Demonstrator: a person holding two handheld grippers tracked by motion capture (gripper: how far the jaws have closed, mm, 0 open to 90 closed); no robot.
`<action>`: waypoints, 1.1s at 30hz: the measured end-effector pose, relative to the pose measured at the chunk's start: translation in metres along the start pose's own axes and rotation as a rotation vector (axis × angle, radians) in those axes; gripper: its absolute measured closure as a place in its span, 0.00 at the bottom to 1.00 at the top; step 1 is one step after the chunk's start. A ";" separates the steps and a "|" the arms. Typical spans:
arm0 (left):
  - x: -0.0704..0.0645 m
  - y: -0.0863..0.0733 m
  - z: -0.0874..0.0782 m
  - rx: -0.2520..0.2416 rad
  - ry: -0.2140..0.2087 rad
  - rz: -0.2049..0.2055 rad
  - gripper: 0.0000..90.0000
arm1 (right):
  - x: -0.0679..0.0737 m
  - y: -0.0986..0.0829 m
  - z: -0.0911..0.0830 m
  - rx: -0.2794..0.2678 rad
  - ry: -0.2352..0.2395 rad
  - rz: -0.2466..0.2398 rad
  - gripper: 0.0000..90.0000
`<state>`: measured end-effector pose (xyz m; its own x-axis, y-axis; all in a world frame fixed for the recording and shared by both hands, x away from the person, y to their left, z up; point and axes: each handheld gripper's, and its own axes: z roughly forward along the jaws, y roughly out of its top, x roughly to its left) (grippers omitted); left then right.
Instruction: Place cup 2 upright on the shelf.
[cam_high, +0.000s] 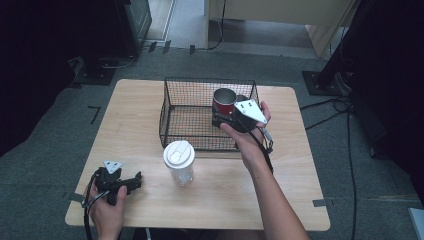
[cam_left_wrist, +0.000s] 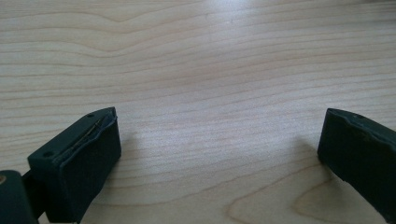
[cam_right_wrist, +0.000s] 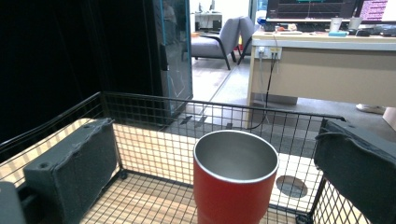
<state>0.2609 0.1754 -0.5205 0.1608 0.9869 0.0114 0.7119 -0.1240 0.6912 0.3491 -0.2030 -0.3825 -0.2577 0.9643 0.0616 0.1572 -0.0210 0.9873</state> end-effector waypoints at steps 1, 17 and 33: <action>0.000 0.000 0.000 0.000 0.000 0.000 0.00 | 0.002 -0.002 -0.006 0.001 0.010 -0.002 0.00; 0.000 0.000 0.000 0.001 0.000 0.000 0.00 | 0.012 -0.029 -0.051 0.015 0.069 -0.014 0.00; 0.000 0.000 0.000 -0.003 0.000 -0.002 0.00 | 0.027 -0.058 -0.080 0.038 0.133 -0.036 0.00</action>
<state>0.2609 0.1752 -0.5208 0.1590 0.9872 0.0098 0.7104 -0.1213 0.6933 0.2565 -0.1968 -0.4259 -0.3877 0.9205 0.0478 0.1809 0.0251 0.9832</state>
